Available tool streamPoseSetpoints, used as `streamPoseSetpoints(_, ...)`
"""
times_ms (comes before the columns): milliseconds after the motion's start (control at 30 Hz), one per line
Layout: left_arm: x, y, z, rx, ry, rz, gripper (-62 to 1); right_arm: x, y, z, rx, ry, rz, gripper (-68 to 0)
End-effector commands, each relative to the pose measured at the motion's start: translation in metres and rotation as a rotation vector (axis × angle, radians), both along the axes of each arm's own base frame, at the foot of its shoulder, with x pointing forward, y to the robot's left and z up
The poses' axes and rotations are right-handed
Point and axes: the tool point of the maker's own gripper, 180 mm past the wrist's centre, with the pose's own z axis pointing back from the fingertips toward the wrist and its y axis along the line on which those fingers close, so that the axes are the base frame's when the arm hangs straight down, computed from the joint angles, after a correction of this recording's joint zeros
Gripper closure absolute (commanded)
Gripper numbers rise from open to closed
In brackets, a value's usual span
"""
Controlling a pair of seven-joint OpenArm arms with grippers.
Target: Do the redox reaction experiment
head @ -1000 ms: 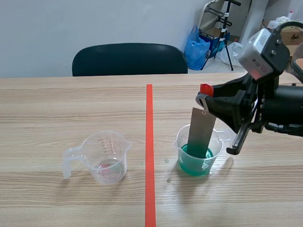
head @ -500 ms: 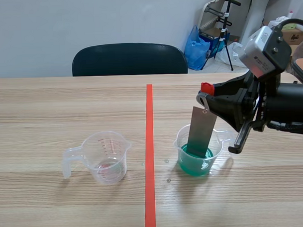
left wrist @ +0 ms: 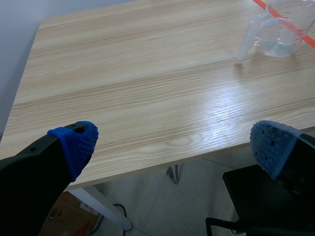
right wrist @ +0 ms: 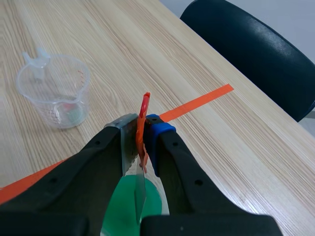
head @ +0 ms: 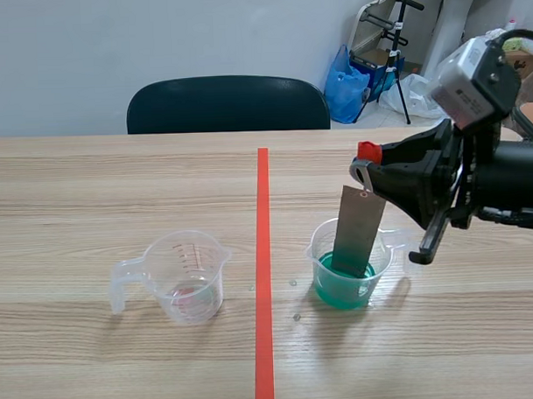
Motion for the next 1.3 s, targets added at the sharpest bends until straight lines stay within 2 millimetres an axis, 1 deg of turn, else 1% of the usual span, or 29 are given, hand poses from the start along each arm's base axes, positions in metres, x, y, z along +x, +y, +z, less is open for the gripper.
streamPoseSetpoints(0, -0.003, -0.001, 0.003, -0.011, -0.013, 0.011, -62.3, 0.000, -0.002, 0.020, 0.018, -0.050, 0.008, -0.7)
streamPoseSetpoints(233, -0.003, -0.001, 0.003, -0.011, -0.013, 0.011, -62.3, -0.011, -0.003, 0.041, 0.014, -0.100, 0.006, -0.7)
streamPoseSetpoints(400, -0.003, -0.001, 0.003, -0.011, -0.013, 0.011, -62.3, -0.016, -0.005, 0.053, 0.005, -0.127, -0.002, -0.7)
streamPoseSetpoints(533, -0.003, -0.001, 0.003, -0.011, -0.013, 0.011, -62.3, -0.018, -0.003, 0.064, 0.018, -0.117, 0.001, -0.7)
streamPoseSetpoints(767, -0.003, -0.001, 0.003, -0.011, -0.013, 0.011, -62.3, -0.025, 0.005, 0.090, 0.054, -0.120, 0.036, -0.7)
streamPoseSetpoints(1033, -0.003, -0.001, 0.003, -0.011, -0.013, 0.011, -62.3, -0.031, 0.011, 0.107, 0.052, -0.131, 0.053, -0.7)
streamPoseSetpoints(1267, -0.003, -0.001, 0.003, -0.011, -0.013, 0.011, -62.3, -0.035, 0.014, 0.116, 0.043, -0.137, 0.060, -0.7)
